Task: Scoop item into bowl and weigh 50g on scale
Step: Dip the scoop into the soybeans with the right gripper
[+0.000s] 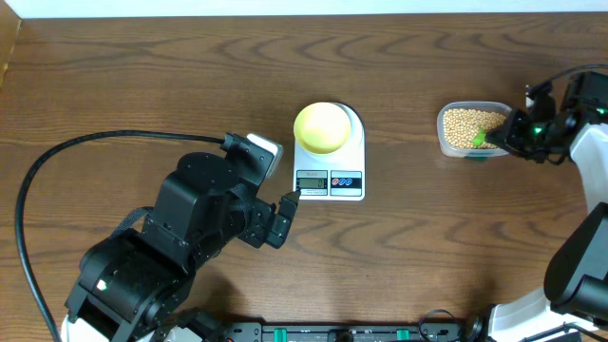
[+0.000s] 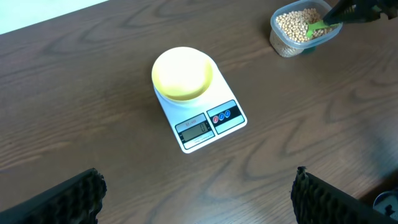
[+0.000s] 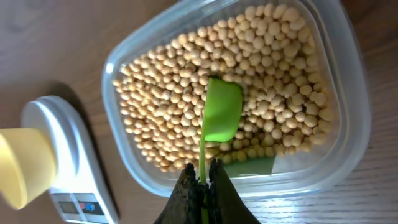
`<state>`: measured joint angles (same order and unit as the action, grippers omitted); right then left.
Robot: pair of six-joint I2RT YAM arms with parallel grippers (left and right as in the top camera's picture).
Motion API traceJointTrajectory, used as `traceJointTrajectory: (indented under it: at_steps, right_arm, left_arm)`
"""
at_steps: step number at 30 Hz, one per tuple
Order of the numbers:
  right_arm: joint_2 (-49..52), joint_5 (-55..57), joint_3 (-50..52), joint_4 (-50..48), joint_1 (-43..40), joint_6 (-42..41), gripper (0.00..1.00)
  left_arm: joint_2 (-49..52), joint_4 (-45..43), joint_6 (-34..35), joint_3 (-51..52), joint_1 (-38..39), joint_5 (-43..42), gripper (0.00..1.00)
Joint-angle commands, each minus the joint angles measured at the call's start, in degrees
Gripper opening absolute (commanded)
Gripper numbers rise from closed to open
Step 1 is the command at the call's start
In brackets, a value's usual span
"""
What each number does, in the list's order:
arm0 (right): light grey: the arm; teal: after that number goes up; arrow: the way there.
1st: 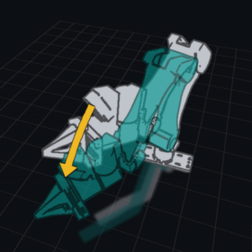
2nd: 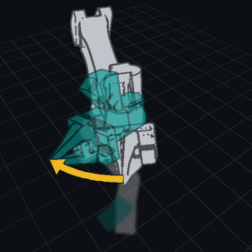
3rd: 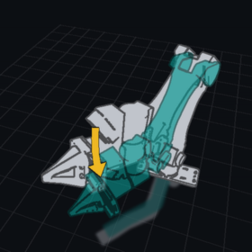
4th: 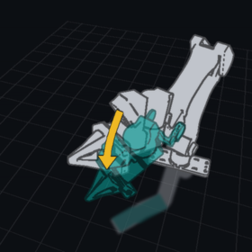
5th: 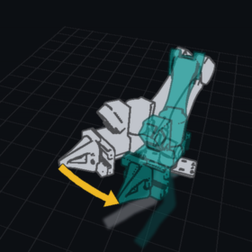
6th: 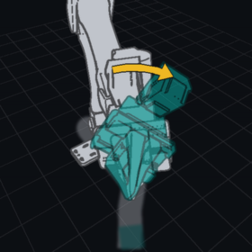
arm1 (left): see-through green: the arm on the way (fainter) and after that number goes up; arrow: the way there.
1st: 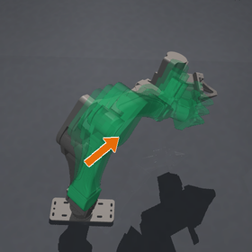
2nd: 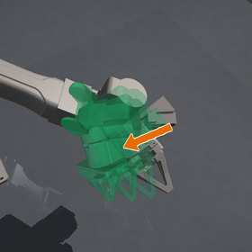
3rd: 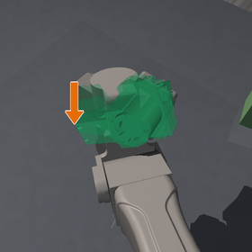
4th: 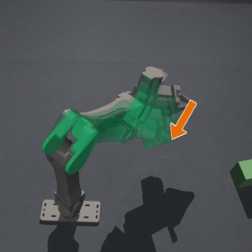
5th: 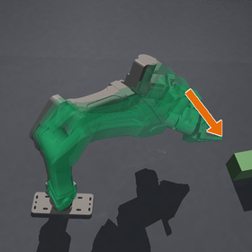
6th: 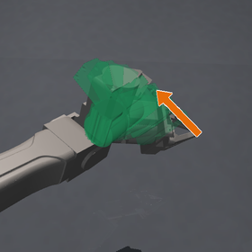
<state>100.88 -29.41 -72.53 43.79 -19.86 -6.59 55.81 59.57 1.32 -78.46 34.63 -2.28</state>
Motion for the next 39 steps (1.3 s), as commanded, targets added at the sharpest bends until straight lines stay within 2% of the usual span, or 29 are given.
traceJointTrajectory:
  at_steps: [1,8,26,39]
  right_arm:
    - [0.5,-7.7,0.3,-0.3,-1.0,1.6,0.01]
    - [0.5,-13.9,0.3,-0.3,-1.2,3.1,0.01]
    - [0.5,-15.7,0.3,0.5,-7.5,3.1,0.01]
    - [0.5,-34.5,0.3,0.5,-9.4,7.8,0.01]
  left_arm:
    - [-0.1,0.0,0.0,-0.6,-0.2,-0.2,0.98]
    - [-0.1,0.0,0.0,-0.6,-0.2,-0.2,0.98]
    - [-0.1,0.0,0.0,-0.6,-0.2,-0.2,0.98]
    - [-0.1,0.0,0.0,-0.6,-0.2,-0.2,0.98]
